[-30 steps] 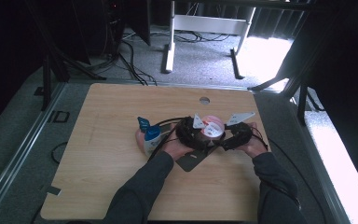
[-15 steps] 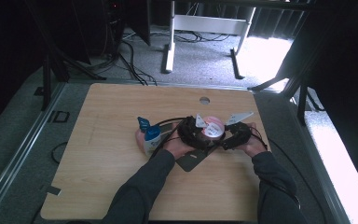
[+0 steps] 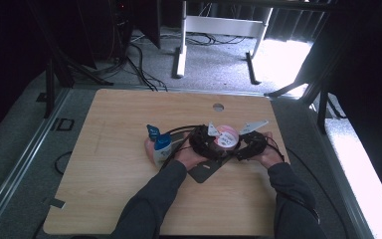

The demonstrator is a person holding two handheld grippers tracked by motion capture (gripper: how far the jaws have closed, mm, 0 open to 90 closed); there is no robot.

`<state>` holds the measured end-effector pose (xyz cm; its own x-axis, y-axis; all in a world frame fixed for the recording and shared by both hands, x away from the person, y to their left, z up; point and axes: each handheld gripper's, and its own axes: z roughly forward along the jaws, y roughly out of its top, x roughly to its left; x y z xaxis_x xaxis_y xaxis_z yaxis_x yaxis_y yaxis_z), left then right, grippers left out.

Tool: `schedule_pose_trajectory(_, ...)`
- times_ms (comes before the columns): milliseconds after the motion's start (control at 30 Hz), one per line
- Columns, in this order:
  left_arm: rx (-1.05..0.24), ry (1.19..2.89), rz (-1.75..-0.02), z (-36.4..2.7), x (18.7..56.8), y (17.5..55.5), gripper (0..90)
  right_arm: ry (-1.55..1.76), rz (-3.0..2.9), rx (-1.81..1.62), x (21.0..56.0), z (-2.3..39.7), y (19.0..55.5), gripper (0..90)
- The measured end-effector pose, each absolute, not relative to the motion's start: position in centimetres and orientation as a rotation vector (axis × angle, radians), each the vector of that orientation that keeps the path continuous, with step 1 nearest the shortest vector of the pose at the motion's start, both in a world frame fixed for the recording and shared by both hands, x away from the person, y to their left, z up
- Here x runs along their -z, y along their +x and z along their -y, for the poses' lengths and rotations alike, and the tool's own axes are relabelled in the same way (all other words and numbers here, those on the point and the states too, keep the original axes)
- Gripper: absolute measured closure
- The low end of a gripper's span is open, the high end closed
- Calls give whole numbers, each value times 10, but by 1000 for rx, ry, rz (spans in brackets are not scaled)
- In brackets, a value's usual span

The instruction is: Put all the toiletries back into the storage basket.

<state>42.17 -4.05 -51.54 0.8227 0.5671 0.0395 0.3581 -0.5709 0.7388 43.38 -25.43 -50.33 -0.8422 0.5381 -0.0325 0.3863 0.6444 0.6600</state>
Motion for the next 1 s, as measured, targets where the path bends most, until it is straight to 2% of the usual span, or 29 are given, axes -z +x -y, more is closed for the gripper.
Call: schedule_pose_trajectory(1000, -329, 2244, -658, 39, 525, 425, 246, 764, -2646, -923, 509, 259, 433, 235)
